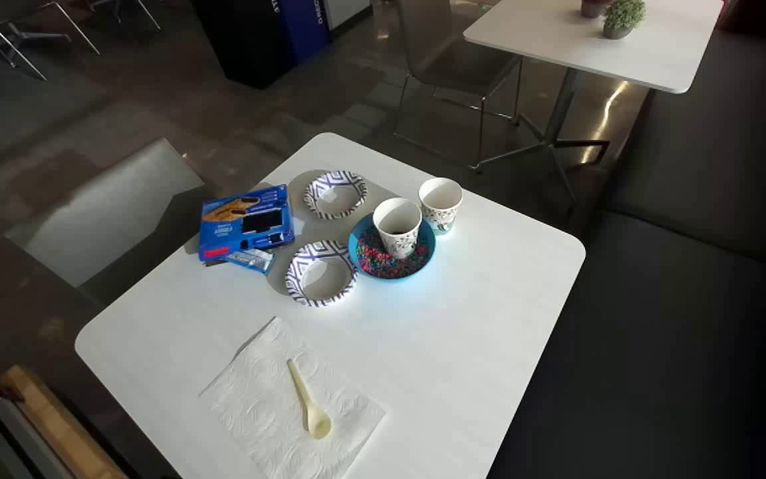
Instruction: Put the chocolate bar inside the bowl
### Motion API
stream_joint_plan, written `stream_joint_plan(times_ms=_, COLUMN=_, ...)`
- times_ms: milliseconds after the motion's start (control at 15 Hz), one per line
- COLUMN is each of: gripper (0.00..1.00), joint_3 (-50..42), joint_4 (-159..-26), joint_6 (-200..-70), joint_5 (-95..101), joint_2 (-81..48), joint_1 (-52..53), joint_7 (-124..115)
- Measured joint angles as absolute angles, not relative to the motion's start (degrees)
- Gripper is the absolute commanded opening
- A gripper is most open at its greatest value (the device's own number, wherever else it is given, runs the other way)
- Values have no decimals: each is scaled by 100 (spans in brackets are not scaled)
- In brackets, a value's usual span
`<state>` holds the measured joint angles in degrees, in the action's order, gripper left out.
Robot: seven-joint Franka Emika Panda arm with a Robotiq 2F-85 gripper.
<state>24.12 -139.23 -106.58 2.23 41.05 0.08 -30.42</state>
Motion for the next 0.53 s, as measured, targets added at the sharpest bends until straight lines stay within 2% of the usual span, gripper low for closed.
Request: stream_joint_plan(times_ms=533, gripper=100, joint_3=2404, joint_4=-13923, joint_6=-10668, joint_5=289, joint_2=4100, joint_1=3, joint_7=-3066)
